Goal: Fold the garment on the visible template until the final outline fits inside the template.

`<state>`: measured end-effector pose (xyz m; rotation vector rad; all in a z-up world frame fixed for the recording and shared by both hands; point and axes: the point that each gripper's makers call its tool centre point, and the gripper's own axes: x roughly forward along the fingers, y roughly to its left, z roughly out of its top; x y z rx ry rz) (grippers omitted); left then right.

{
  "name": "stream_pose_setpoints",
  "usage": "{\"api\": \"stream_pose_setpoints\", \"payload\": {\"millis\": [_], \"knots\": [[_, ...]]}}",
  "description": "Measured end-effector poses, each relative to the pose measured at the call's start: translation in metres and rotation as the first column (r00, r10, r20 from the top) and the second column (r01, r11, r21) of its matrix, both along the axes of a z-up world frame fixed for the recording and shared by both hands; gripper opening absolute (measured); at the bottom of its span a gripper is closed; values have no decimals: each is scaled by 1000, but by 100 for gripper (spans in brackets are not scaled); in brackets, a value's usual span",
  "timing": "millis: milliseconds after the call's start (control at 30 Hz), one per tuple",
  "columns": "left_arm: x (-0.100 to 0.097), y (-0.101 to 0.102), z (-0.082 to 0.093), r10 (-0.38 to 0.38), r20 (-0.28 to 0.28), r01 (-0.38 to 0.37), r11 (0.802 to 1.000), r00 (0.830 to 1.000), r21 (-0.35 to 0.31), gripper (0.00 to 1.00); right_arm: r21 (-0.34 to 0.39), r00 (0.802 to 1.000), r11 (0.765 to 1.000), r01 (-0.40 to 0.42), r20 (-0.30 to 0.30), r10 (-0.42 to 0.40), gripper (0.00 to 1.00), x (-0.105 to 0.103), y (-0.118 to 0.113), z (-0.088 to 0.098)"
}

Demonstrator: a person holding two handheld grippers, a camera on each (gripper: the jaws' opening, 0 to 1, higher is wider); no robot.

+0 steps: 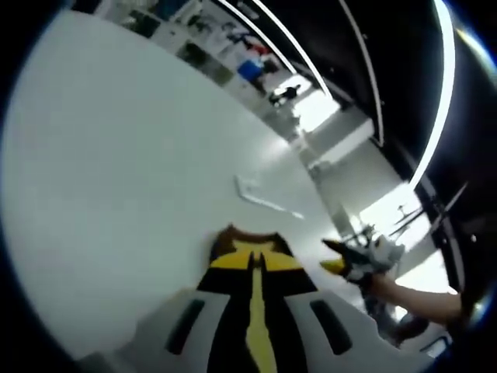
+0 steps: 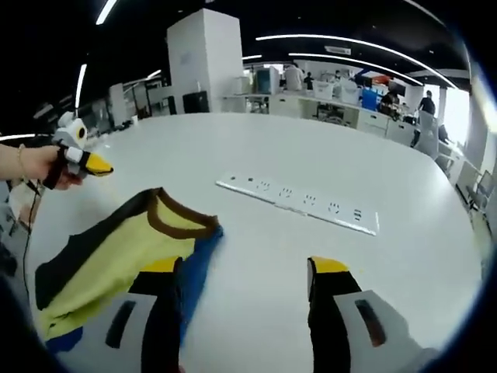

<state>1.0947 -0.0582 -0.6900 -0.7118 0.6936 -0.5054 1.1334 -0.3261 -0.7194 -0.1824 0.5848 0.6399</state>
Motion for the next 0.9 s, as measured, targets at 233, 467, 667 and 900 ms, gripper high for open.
{"api": "stream_pose_setpoints", "payload": {"millis": [233, 467, 667, 900], "knots": [[-29, 3, 15, 7, 13, -7, 1000, 1000, 0, 0, 18, 999, 1000, 15, -38, -14, 92, -26, -5, 11], [-63, 7, 27, 2, 27, -2, 1000, 1000, 3, 0, 49, 999, 999, 8, -35, -6, 100, -62, -7, 27], [-103, 9, 35, -32, 39, 30, 999, 999, 45, 0, 103, 999, 993, 48, -18, -47, 100, -100, -18, 47], [-147, 10, 37, -89, 46, 82, 987, 995, 138, 3, 112, 997, 991, 68, -41, -64, 100, -149, -29, 58]]}}
